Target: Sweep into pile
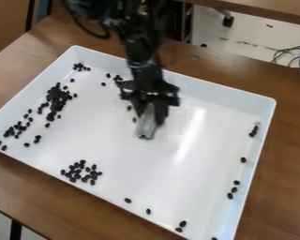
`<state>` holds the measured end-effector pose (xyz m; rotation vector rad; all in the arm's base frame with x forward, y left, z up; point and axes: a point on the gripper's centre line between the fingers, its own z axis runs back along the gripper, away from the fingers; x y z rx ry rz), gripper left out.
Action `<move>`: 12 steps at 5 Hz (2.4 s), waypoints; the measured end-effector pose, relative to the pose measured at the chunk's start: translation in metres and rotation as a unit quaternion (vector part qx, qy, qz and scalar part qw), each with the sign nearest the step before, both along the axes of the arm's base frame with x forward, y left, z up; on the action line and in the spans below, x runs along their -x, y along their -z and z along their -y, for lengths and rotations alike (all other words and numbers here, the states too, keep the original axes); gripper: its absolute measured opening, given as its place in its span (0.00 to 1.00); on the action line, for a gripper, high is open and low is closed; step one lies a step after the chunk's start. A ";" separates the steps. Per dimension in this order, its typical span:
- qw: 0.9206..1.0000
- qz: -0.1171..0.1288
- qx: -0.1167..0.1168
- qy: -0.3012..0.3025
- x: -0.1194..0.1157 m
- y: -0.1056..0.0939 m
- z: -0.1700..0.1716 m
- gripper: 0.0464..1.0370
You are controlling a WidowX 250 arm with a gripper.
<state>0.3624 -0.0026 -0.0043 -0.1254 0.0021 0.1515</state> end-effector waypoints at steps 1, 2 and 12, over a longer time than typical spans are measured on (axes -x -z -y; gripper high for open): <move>1.000 0.000 -0.011 -0.027 0.000 0.000 -0.037 0.32; 0.997 -0.001 -0.025 -0.069 0.004 -0.003 -0.084 0.32; 0.990 0.064 0.010 0.123 0.131 -0.038 0.136 0.32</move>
